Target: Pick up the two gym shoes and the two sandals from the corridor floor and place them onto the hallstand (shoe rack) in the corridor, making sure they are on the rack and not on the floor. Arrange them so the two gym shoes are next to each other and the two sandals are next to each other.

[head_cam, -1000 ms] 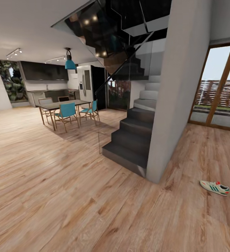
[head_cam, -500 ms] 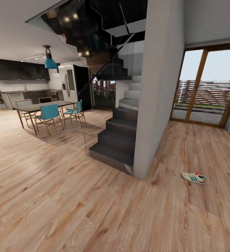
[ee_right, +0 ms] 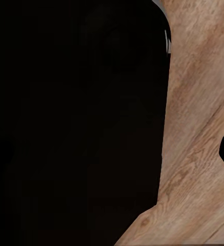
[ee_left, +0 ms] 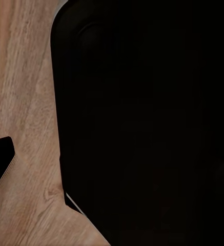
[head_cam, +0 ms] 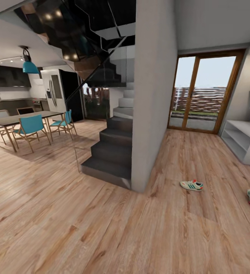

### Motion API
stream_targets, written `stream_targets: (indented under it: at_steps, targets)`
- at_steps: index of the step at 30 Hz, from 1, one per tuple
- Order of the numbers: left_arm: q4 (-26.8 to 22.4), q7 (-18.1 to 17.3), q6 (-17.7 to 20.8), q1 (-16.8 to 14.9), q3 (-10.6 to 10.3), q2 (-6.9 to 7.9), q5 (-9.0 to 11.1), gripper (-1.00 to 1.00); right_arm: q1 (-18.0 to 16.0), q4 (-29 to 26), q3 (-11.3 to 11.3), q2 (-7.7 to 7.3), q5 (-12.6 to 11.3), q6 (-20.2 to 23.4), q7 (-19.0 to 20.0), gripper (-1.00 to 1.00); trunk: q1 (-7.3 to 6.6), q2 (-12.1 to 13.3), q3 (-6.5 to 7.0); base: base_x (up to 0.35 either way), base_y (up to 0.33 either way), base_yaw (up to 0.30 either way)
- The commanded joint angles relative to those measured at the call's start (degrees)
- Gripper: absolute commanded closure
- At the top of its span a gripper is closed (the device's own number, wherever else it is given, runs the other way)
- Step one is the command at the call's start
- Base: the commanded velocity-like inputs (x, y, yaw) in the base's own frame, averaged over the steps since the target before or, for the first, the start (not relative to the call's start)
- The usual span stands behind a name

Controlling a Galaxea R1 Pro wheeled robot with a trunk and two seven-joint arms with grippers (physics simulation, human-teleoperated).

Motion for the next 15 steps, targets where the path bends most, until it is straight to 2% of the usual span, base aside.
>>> stream_targets:
  at_steps: [1,8,15]
  targets:
    - [-0.01,0.00,0.01,0.00,0.00,0.00,0.00,-1.00,0.00,0.00,0.00,0.00,-0.01,0.00,0.00,-1.00,0.00,0.00,0.00,0.000,0.000,-0.280]
    - [-0.01,0.00,0.01,0.00,0.00,-0.02,-0.01,-1.00,0.00,0.00,0.00,0.00,0.00,0.02,0.00,-1.00,0.00,0.00,0.00,0.000,0.000,-0.257]
    - [-0.03,0.00,-0.02,0.00,0.00,0.00,-0.01,-1.00,0.00,0.00,0.07,0.00,0.12,-0.04,0.16,-1.00,0.00,0.00,0.00,0.000,0.000,-0.051]
